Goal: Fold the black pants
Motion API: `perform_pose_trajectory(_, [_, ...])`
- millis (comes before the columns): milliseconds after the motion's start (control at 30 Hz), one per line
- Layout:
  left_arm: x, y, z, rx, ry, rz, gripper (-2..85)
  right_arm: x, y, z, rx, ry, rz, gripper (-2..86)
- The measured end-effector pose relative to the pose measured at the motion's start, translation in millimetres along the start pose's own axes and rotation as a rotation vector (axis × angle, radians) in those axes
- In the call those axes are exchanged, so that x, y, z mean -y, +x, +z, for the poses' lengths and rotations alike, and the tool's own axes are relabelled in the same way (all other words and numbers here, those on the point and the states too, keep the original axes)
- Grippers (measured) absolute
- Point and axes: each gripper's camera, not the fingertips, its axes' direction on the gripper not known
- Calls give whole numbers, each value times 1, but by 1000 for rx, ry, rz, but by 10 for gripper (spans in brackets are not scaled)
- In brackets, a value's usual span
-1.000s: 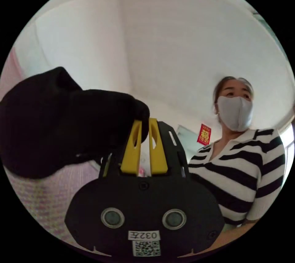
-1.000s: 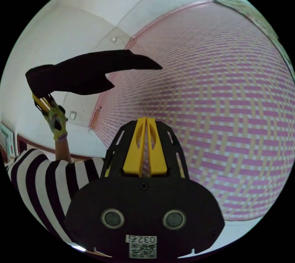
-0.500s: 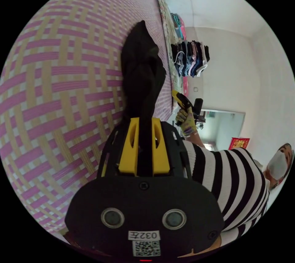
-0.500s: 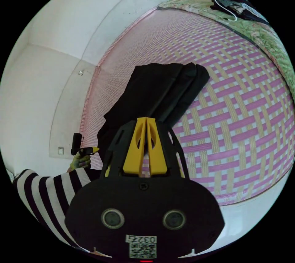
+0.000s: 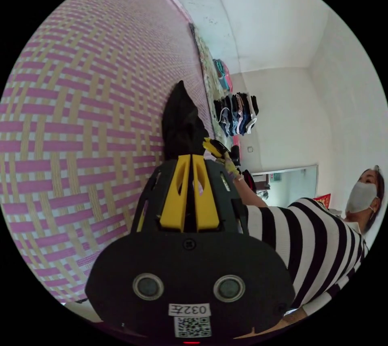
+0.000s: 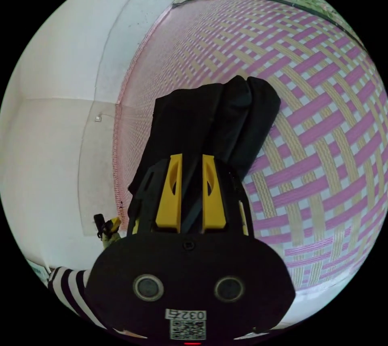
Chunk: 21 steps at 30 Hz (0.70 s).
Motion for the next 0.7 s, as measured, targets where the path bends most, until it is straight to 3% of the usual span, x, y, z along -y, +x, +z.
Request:
perform_pose_trajectory(300, [10,35,9,-37,-64,91,-6,11,-19,8,-82,12,-1,3])
perform_pose_trajectory(500, [28,68,-6,25,-39,155,66,-20,-124,6,-95,63,-499,-8])
perform_pose_trajectory(567, [46,81,-10,60,-41,173,104,-44,-167,20,-45,27,-697,-9])
perform_pose_trajectory(700, [70,96,-15,163,-34,184,142,-78,-211,54,-31,-82,-891,-9])
